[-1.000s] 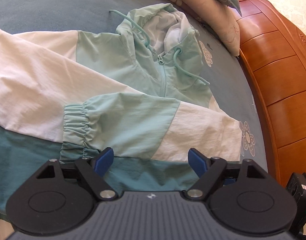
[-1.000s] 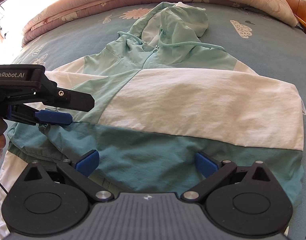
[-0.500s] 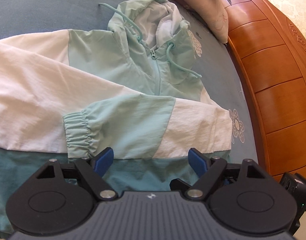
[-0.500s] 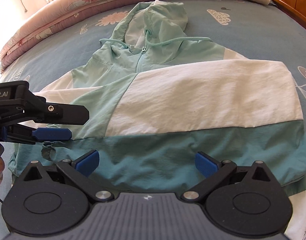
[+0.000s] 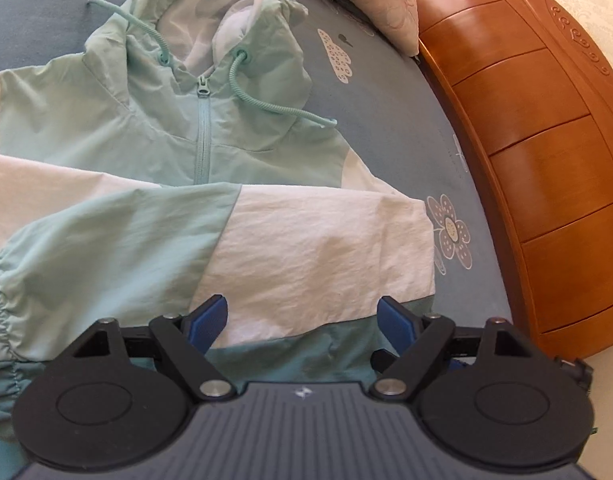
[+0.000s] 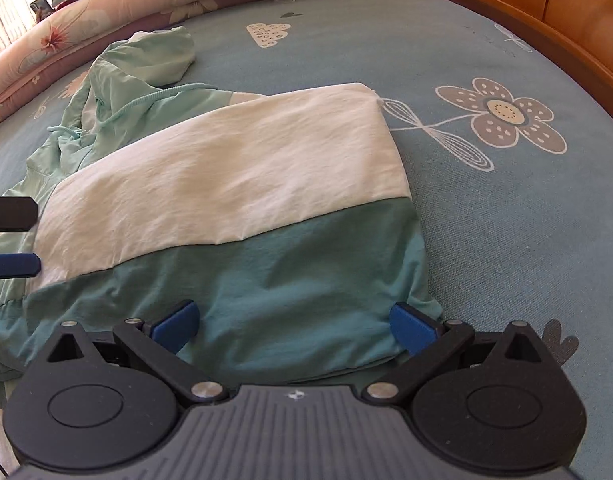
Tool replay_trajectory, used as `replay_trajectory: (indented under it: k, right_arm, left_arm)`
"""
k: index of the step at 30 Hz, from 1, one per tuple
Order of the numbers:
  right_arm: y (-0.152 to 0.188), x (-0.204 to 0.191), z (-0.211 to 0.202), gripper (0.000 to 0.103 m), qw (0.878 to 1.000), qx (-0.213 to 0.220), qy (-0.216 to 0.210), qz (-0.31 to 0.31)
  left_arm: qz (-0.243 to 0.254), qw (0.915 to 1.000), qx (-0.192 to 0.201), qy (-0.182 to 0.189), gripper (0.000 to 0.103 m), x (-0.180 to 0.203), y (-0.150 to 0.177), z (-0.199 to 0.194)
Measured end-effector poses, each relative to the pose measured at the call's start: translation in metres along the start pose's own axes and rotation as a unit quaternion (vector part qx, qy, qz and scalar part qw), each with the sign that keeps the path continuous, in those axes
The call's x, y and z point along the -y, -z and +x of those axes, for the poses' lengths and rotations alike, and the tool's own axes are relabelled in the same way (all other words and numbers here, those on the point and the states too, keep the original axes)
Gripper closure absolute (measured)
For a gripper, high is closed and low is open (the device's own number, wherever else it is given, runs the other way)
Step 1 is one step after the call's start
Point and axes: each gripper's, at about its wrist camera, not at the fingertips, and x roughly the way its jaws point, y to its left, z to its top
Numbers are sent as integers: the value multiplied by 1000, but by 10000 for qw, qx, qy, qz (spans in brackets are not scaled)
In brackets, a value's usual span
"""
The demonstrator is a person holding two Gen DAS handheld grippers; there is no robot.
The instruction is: Fold clothes
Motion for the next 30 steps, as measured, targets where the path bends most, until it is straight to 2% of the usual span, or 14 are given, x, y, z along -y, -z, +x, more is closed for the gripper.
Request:
replay_trajectory:
  k: [2, 6, 8, 9, 10, 12, 15, 19, 21, 24, 25, 28, 30]
  right_arm:
    - [-2, 2, -8, 0, 9999, 39, -120, 85]
    - [0, 22, -34, 1, 9994, 254, 30, 252]
    - [4, 38, -37, 12, 9993, 132, 214, 289]
    - [6, 48, -35, 24, 9992, 10, 244, 326]
    - [9, 58, -32, 33, 9988, -109, 235, 403]
    - [15, 79, -28, 42, 9975, -230, 77, 659]
    - [19, 98, -23, 44, 9962, -240, -223, 811]
    - [21, 113, -20, 63, 9924, -365, -649, 976]
    - [24, 121, -19, 69, 9865, -477, -924, 1267]
    - [29, 127, -13, 72, 9748, -604, -1270, 1731]
    - [29, 128, -11, 82, 9737, -623, -1273, 1786]
    - [32, 134, -15, 89, 9704, -647, -1251, 1963]
    - [42, 138, -21, 96, 9674, -782, -1111, 2139]
  left_arm:
    - [27, 9996, -91, -257, 22, 6, -6, 14]
    - [187, 9998, -88, 7, 22, 28, -20, 13]
    - [431, 9989, -152, 106, 22, 45, -25, 15]
    - [553, 9981, -202, 186, 22, 54, -26, 17]
    - [638, 9971, -272, 299, 22, 62, -27, 21]
    - [791, 9947, -435, 486, 22, 77, -26, 33]
    - [902, 9908, -718, 705, 22, 92, -21, 54]
    - [884, 9868, -1003, 914, 22, 106, -14, 75]
    - [933, 9837, -1116, 1059, 22, 113, -11, 81]
    - [1019, 9802, -1243, 1153, 22, 126, -5, 92]
    - [1034, 9794, -1275, 1174, 22, 130, -3, 96]
    - [1078, 9777, -1345, 1203, 21, 138, 1, 107]
    - [1206, 9776, -1361, 1057, 21, 140, 3, 116]
